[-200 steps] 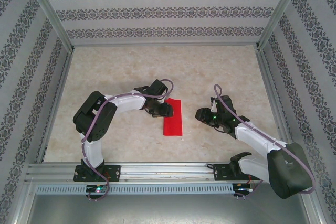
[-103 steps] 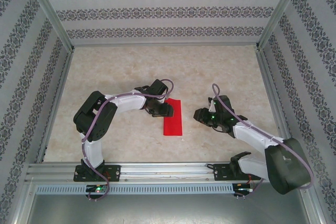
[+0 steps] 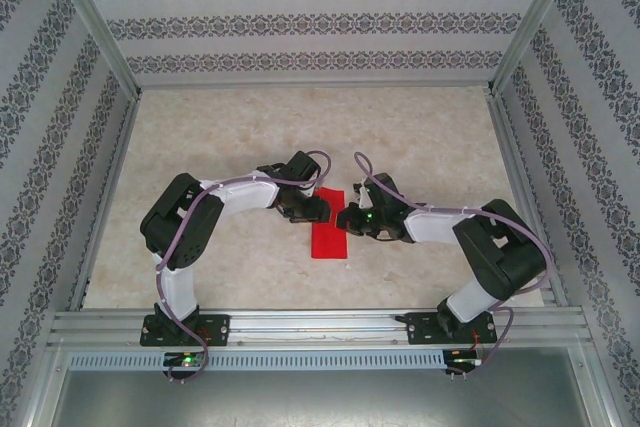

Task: Fold a paper plane with a square sheet of paper (fold left side to right side)
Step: Hold the square sheet of paper at the center of the table.

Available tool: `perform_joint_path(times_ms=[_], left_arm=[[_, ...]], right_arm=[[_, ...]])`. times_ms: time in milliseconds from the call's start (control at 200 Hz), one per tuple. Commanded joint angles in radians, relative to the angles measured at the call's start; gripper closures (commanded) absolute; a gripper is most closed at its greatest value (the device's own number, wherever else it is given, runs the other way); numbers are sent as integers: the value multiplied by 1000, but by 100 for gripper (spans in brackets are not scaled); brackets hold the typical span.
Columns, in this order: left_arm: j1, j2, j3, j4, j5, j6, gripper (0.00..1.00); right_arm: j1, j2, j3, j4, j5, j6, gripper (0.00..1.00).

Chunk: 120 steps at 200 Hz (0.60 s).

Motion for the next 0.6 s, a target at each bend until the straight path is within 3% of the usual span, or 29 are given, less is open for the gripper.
perform_joint_path(times_ms=[0,595], left_arm=[[-26,109,-32,21,-81,25,52],[-26,90,-31,21,-89,26,53]], right_arm=[[10,26,27,36,-1,14,100],[11,145,-16,-1,54,10,100]])
